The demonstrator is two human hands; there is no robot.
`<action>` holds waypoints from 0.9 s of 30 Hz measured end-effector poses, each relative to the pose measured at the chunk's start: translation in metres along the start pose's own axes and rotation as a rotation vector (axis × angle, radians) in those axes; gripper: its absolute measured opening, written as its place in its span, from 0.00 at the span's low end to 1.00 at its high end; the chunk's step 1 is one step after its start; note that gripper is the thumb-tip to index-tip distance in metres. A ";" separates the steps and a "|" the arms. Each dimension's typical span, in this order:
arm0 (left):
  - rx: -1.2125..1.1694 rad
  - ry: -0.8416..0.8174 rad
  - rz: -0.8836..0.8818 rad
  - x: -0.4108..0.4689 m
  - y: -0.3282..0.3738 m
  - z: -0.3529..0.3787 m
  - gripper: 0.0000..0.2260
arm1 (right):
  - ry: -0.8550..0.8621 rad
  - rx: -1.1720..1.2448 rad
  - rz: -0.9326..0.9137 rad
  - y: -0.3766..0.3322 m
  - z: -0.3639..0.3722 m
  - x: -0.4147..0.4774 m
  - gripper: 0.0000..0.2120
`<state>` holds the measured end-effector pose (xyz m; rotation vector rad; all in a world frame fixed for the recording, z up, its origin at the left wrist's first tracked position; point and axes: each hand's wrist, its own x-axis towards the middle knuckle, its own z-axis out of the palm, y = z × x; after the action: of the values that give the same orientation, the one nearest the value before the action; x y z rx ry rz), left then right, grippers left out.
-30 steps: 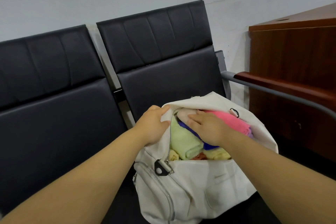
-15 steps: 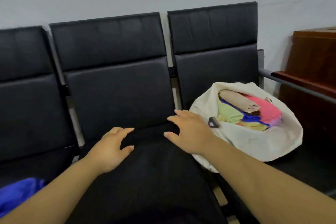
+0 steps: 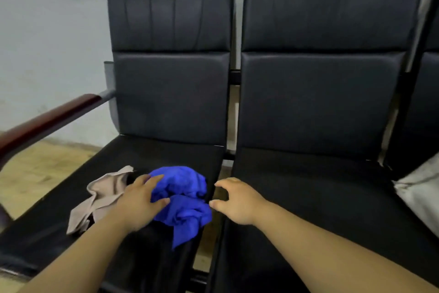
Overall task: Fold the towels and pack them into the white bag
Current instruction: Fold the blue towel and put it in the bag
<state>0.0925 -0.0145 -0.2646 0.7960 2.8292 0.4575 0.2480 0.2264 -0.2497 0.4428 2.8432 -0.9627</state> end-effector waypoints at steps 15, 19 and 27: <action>-0.087 -0.205 0.383 0.006 0.066 0.050 0.27 | 0.042 0.357 0.146 0.056 -0.018 -0.025 0.27; -0.044 -0.276 0.517 -0.006 0.126 0.066 0.26 | 0.001 0.430 0.255 0.115 -0.054 -0.087 0.27; -0.026 -0.293 0.566 -0.021 0.230 0.119 0.25 | -0.046 0.443 0.372 0.218 -0.078 -0.178 0.24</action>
<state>0.2491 0.1902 -0.2974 1.5235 2.2986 0.4034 0.4835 0.3959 -0.2794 0.9346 2.3647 -1.4832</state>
